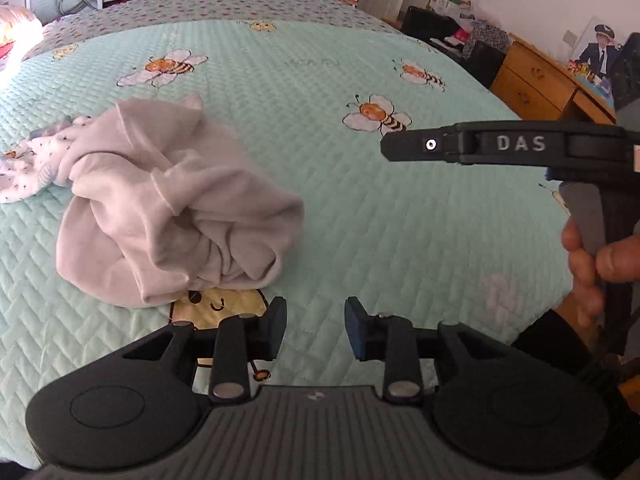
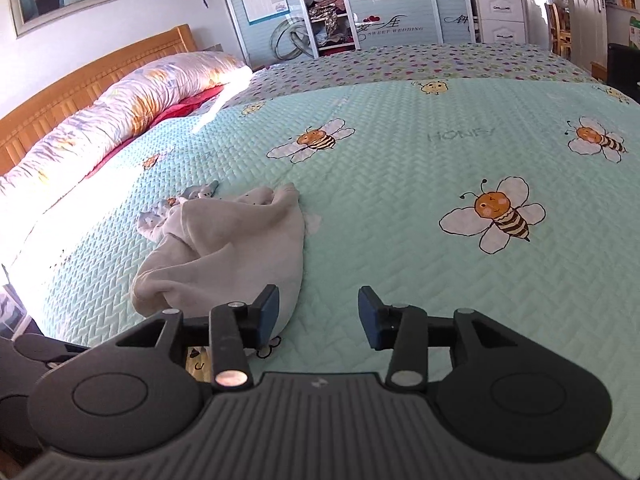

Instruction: Fold clothes

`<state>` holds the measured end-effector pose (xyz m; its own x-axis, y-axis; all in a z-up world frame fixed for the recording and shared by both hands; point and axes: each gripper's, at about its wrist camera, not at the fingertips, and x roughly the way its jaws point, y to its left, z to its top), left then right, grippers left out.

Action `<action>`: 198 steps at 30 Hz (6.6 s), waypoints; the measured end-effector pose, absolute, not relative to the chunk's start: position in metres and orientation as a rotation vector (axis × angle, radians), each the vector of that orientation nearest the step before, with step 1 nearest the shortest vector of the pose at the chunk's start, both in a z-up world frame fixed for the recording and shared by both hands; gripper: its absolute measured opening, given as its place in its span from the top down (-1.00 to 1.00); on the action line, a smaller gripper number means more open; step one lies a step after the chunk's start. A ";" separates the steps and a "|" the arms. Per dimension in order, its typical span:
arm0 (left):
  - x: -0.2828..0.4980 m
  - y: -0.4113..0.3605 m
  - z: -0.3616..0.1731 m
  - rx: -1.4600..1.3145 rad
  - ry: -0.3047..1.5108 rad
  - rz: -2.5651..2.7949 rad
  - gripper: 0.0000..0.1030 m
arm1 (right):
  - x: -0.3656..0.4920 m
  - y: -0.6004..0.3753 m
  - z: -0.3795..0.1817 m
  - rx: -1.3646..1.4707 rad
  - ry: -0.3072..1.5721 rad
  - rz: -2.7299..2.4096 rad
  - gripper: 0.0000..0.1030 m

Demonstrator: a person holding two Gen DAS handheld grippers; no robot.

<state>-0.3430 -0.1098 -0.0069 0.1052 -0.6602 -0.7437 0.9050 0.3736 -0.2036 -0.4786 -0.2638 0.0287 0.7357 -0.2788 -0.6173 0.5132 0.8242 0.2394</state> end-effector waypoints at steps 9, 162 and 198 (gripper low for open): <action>-0.305 -0.067 0.016 0.218 0.866 -0.850 -0.02 | -0.406 -0.234 0.030 0.325 0.740 -0.332 -0.33; -0.276 -0.113 0.033 0.406 0.517 -1.102 -0.05 | -0.463 -0.308 -0.029 0.657 0.730 -0.470 0.95; -0.273 -0.095 0.029 0.053 0.840 -1.081 0.78 | -0.604 -0.367 -0.048 0.852 0.576 -0.806 0.66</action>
<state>-0.2732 -0.0949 0.0287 0.2004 -0.7544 -0.6251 0.7922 0.5002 -0.3496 -0.6037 -0.3675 -0.0480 0.5751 -0.3832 -0.7228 0.8081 0.4041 0.4286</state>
